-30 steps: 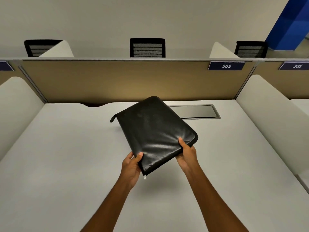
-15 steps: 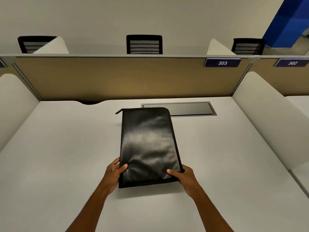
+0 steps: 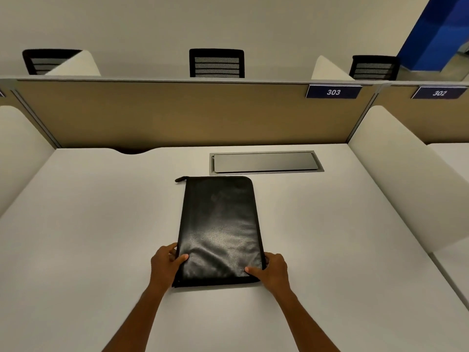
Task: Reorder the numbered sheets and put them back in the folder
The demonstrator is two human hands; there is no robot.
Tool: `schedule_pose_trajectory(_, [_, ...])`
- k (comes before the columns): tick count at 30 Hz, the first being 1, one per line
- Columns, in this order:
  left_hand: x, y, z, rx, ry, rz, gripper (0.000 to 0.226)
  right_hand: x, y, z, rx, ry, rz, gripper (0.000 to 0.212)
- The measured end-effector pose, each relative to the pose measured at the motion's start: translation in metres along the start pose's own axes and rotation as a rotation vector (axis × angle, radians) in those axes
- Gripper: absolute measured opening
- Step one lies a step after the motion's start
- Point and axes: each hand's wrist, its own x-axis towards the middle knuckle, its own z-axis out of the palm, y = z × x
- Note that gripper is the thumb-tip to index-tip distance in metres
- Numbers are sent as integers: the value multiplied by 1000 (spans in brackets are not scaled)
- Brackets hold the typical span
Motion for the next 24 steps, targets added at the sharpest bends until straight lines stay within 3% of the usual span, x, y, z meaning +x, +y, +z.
schedule_pose_trajectory(2, [-2, -3, 4, 31, 39, 35, 47, -1, 0, 0, -107, 38, -49, 69])
schedule_pose_trajectory(5, [-7, -6, 5, 39, -32, 111, 65, -4, 1, -3, -191, 10, -100, 98])
schedule_pose_trajectory(9, [-15, -14, 6, 112, -246, 133, 115, -7, 11, -1, -286, -78, -202, 143])
schedule_pose_trajectory(12, [-17, -18, 5, 178, -369, 136, 140, -11, 11, -1, -322, -130, -241, 135])
schedule_pose_trajectory(18, [-21, -15, 8, 243, -387, 162, 129, -8, 17, -1, -301, -101, -284, 117])
schedule_pose_trajectory(24, [-31, -3, -1, 217, -393, 113, 122, -12, 18, -1, -347, -67, -289, 125])
